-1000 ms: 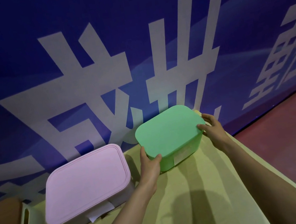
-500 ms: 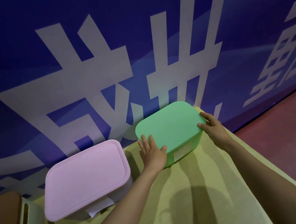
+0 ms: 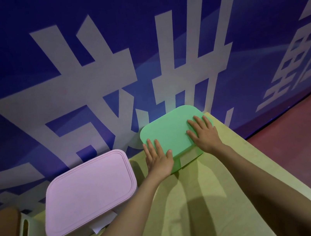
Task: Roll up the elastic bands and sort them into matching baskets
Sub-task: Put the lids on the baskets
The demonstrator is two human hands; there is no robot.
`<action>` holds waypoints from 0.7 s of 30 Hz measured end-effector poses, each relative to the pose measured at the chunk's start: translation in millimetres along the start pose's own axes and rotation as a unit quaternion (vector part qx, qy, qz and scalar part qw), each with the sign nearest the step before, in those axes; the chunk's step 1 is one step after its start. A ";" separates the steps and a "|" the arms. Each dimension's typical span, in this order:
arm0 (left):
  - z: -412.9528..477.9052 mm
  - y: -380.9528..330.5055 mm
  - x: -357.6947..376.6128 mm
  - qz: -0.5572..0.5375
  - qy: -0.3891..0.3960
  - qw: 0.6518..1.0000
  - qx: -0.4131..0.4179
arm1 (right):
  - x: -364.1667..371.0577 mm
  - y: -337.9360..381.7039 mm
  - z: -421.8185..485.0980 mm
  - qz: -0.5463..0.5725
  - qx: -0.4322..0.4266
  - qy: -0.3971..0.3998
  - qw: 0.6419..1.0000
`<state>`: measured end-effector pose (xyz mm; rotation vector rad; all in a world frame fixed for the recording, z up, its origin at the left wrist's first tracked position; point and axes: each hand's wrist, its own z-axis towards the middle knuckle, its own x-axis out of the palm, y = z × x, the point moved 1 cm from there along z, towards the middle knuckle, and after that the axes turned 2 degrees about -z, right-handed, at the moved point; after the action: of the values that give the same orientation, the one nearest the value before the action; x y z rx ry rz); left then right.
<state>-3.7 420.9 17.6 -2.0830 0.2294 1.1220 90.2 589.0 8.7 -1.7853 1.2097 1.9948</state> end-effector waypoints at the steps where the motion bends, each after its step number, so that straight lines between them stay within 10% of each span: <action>1: 1.3 0.5 -0.5 0.000 0.001 1.000 0.000 | -1.0 1.4 0.8 -0.003 -0.002 0.005 1.000; 13: -34.1 11.8 -71.2 -0.214 -0.112 0.970 0.031 | -33.1 67.5 -11.1 -0.024 -0.026 -0.020 0.999; 21: -111.3 119.5 -110.0 -0.057 -0.210 0.976 -0.005 | 27.0 187.6 -103.0 0.154 -0.100 0.135 0.974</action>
<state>-54.3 240.4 77.7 -1.7894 -0.0996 1.4580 40.3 388.8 72.0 -2.1368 1.4927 2.1581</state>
